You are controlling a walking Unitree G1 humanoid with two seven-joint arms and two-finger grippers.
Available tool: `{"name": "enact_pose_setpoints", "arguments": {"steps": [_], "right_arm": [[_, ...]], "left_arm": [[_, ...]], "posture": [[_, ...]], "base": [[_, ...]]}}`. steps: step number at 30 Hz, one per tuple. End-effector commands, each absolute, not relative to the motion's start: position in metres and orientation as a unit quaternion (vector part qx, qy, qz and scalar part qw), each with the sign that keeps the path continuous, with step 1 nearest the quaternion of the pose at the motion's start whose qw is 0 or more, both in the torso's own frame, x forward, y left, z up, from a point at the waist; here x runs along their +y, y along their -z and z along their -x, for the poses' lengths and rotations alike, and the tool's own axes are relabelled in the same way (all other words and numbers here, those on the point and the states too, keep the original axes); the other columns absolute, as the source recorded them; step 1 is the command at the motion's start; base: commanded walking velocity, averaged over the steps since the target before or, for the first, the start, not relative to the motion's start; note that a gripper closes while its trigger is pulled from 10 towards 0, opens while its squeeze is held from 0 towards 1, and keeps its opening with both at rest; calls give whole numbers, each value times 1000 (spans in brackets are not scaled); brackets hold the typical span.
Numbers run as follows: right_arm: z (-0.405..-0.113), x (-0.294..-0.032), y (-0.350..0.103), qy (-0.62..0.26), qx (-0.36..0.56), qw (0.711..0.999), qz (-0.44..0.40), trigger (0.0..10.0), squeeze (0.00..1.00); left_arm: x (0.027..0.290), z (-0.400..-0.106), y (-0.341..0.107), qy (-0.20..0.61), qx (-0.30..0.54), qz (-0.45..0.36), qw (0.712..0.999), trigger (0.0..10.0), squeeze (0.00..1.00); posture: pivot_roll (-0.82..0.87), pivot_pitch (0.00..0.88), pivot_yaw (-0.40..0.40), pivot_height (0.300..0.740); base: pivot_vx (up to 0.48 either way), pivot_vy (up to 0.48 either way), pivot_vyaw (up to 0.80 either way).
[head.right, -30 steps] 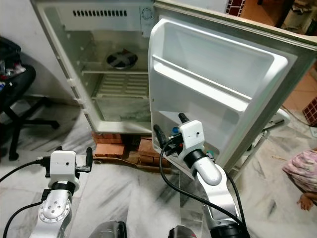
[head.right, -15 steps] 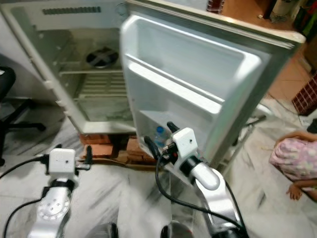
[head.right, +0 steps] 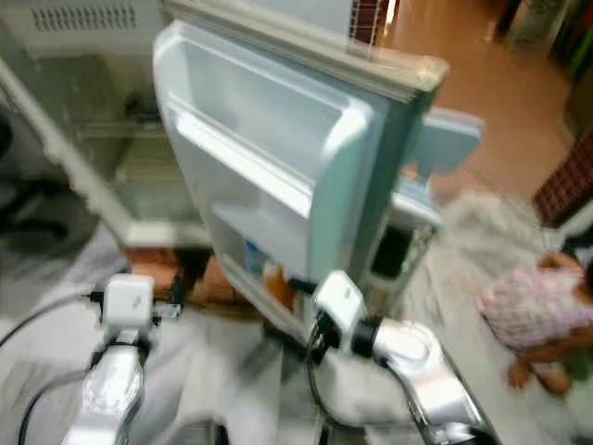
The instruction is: Restocking fridge
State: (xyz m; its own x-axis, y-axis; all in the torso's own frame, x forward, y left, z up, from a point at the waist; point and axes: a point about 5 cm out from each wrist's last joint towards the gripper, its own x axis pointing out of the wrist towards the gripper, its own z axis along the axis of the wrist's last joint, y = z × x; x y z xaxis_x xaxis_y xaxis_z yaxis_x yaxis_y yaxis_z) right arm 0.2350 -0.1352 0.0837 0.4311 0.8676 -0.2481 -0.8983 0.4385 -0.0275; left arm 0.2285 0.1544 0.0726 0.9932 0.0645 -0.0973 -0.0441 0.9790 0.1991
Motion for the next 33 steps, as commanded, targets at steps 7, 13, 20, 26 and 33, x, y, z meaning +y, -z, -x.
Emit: {"name": "enact_pose_setpoints", "arguments": {"steps": [7,13,20,26,33], "right_arm": [[-258,-154,-69,-482,130,846,186,10000,0],[-288,-175,-70,-367,139,891,227,10000,0],[-319,-199,-86,-193,103,960,177,10000,0],[-341,-188,-115,-134,28,985,101,10000,0],[-345,-160,-136,-204,-39,978,-3,10000,0]], "left_arm": [[169,-213,-71,-62,63,-109,990,10000,0],[173,-187,-63,-61,108,-97,988,10000,0],[175,-161,-51,-27,151,-80,985,10000,0],[184,-154,-45,-25,167,-107,980,10000,0],[178,-162,-48,-14,162,-114,980,10000,0]], "posture": [[20,136,36,740],[52,153,32,740],[61,165,16,740],[65,152,7,740],[75,142,-2,740]], "base": [[0,-41,0],[0,0,0],[0,0,0],[0,0,0],[0,0,0]]}}
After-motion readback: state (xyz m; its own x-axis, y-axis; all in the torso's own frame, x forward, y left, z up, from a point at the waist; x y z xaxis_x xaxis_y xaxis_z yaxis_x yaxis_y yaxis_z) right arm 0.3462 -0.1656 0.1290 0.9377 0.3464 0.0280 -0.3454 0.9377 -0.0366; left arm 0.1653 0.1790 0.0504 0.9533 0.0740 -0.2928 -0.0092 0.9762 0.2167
